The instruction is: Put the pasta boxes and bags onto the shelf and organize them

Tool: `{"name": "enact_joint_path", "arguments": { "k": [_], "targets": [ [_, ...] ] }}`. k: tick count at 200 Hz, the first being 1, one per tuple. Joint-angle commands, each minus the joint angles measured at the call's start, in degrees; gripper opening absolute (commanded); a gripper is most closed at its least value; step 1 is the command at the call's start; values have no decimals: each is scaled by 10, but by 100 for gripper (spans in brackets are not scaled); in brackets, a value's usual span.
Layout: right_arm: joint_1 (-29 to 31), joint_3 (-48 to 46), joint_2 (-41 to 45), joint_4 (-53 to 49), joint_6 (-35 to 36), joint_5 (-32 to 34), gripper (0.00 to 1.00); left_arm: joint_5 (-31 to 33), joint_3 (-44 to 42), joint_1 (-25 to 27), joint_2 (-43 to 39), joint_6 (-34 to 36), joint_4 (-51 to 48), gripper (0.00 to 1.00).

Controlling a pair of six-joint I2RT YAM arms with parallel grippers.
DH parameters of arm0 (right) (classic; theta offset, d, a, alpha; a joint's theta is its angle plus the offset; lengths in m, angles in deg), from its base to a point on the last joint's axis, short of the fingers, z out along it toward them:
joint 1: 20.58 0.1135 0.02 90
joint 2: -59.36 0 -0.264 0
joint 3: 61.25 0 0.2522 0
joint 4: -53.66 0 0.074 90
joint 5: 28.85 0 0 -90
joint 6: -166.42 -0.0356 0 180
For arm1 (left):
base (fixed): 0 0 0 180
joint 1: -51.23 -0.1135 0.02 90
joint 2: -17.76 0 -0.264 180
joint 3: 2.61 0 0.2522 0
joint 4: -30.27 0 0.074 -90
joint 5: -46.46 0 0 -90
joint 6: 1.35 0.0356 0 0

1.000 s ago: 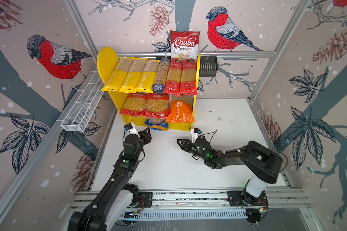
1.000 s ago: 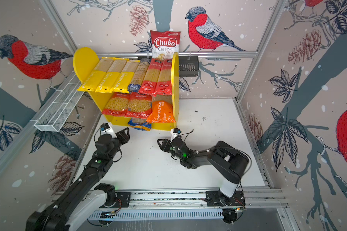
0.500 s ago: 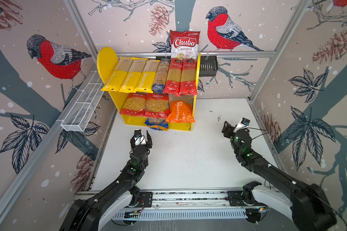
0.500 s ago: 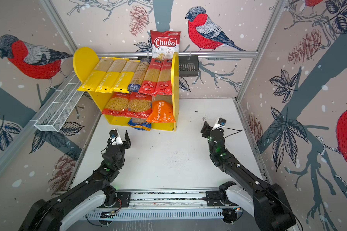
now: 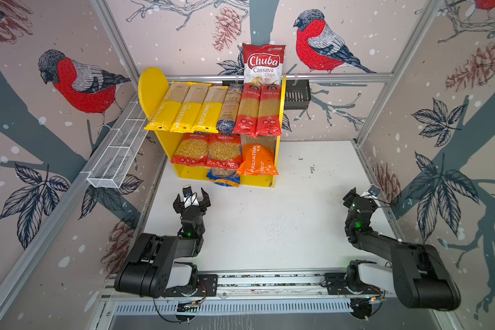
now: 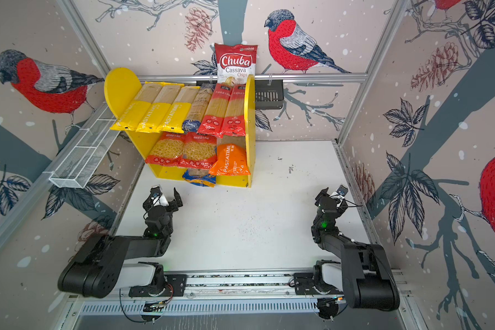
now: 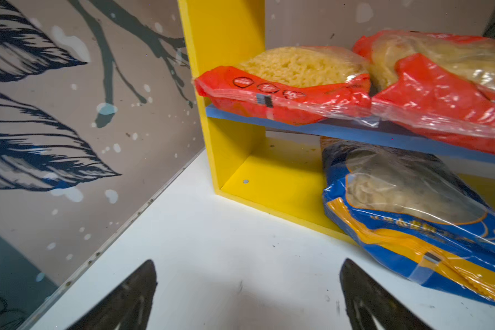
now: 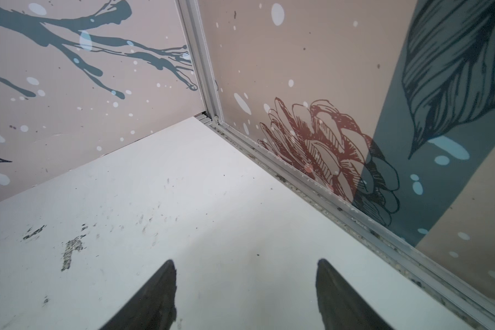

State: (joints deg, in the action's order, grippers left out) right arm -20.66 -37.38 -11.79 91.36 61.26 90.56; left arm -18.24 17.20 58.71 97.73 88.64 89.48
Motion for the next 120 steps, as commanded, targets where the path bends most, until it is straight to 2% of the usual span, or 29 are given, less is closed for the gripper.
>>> {"name": "enact_joint_path", "arguments": {
  "k": [1, 10, 33, 42, 55, 76, 80, 82, 84, 89, 105, 120],
  "targets": [
    [-12, 1, -16, 88, -3, -50, 78, -39, 1, -21, 41, -3, 113, 97],
    [-15, -10, -23, 115, 3, -57, 78, -38, -2, -23, 61, -8, 139, 97],
    [-14, -57, -87, 288, 30, -81, 81, -13, 4, -25, 108, -14, 180, 98],
    [-11, -50, -88, 275, 37, -93, 82, -15, 8, -26, 92, -25, 141, 98],
    [-9, -23, -74, 198, 35, -102, 83, -26, 25, -37, 93, -32, 111, 98],
    [1, -8, -108, 201, 54, -114, 86, -41, 61, -42, 91, -32, 38, 98],
    [6, -9, -133, 233, 57, -104, 88, -43, 61, -42, 93, -30, 41, 98],
    [10, -12, -146, 258, 64, -100, 96, -44, 59, -42, 93, -30, 45, 98],
    [14, -15, -158, 285, 71, -95, 99, -45, 57, -42, 94, -28, 51, 98],
    [23, -21, -177, 330, 86, -88, 99, -45, 56, -42, 98, -26, 59, 98],
    [15, 8, -133, 194, 58, -85, 99, -45, 57, -42, 95, -28, 52, 98],
    [24, -8, -158, 268, 73, -72, 99, -45, 55, -41, 93, -28, 53, 98]
  ]
}}
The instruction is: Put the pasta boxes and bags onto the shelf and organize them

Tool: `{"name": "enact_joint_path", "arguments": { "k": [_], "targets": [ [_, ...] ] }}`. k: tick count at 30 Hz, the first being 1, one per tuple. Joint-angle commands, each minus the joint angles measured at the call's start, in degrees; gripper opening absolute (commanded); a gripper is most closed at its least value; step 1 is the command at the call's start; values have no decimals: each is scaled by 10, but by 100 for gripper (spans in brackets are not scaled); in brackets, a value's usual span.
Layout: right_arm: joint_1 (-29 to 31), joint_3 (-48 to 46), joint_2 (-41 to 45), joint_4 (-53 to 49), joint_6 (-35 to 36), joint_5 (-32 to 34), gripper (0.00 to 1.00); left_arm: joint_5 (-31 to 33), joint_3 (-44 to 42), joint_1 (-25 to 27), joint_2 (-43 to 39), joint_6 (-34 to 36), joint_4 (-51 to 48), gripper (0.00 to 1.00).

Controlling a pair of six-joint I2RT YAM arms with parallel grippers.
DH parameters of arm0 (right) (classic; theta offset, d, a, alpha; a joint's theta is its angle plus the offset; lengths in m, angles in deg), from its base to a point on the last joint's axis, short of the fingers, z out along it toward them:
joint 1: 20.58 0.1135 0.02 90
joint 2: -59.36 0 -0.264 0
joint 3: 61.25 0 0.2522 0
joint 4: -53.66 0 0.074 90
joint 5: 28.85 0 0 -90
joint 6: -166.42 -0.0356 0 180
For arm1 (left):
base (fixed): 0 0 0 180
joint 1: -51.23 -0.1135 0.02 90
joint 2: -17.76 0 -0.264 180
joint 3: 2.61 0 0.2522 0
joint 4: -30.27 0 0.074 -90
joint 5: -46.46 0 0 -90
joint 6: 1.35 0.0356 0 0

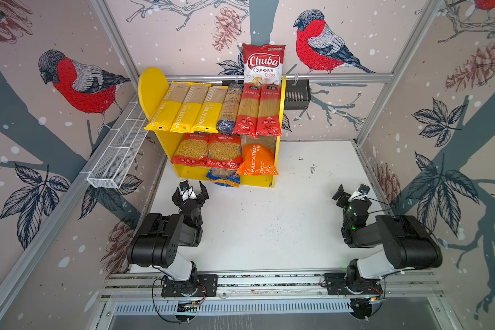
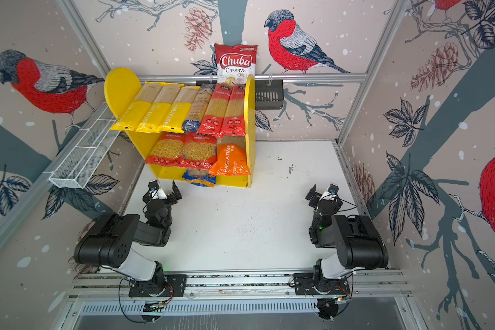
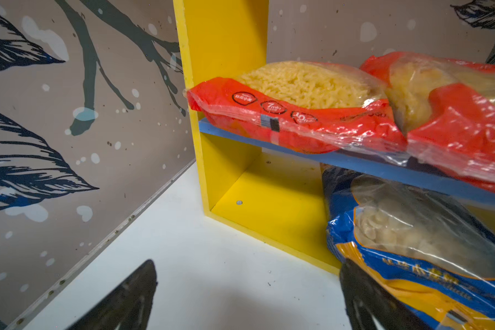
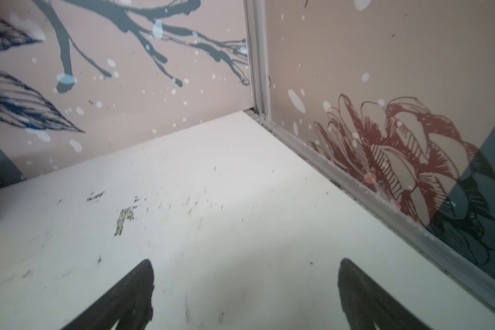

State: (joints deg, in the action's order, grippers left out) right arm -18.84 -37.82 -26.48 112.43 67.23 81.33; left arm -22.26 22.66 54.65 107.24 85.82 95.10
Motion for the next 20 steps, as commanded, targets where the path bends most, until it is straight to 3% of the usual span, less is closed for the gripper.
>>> {"name": "enact_joint_path", "arguments": {
  "k": [1, 5, 20],
  "targets": [
    [5, -4, -11, 60, 14, 20, 99, -5, 0, -1, -2, 0, -3, 98],
    [1, 13, 9, -9, 2, 14, 100, -6, 1, 0, -1, 3, 1, 98],
    [7, 20, 2, -9, 8, 24, 100, -16, 1, 1, 0, 12, 3, 98]
  ]
}}
